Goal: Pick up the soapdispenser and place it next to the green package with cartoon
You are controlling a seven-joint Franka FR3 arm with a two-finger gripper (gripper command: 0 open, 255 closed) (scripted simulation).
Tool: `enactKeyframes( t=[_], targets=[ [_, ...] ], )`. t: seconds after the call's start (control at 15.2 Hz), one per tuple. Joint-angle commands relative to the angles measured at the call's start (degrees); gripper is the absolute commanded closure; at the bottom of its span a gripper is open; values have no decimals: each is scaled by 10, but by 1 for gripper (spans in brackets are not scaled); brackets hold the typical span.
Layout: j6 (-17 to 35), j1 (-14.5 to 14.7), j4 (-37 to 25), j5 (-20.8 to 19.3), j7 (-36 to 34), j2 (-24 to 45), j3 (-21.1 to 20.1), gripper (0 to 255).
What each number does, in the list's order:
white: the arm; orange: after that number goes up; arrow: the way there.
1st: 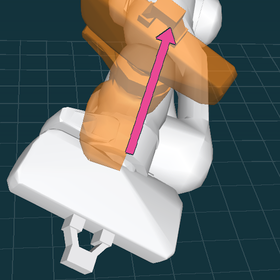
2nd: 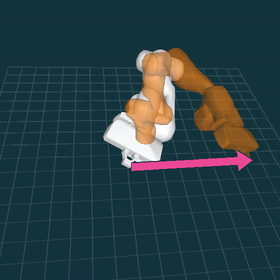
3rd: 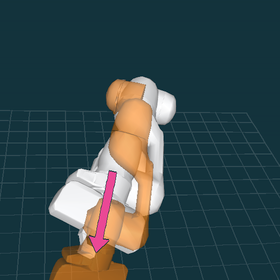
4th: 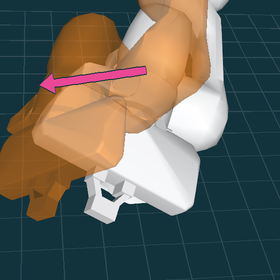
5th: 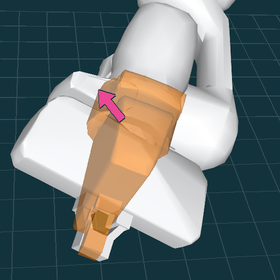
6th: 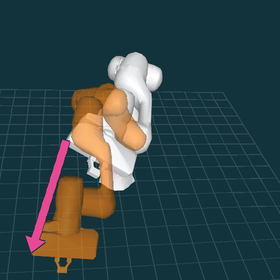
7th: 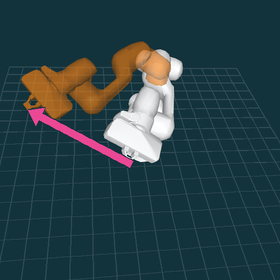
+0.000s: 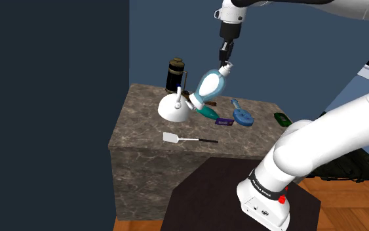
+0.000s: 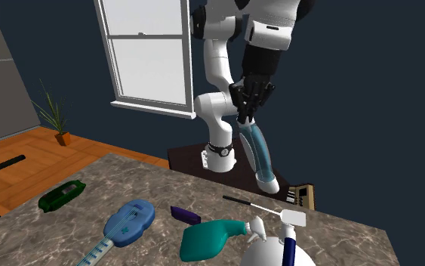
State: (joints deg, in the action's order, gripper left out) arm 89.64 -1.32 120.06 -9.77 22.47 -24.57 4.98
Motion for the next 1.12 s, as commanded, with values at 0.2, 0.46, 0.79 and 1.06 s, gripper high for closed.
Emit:
enactKeyframes(
  t=[0.2,0.46,0.79,1.06],
  targets=[
    [-38,1,-46,1,5,8,-2,255],
    [-68,1,-84,2,9,16,-3,255],
    [-106,1,-135,3,14,28,-4,255],
    [-137,1,-178,3,19,40,-5,255]
  ],
)
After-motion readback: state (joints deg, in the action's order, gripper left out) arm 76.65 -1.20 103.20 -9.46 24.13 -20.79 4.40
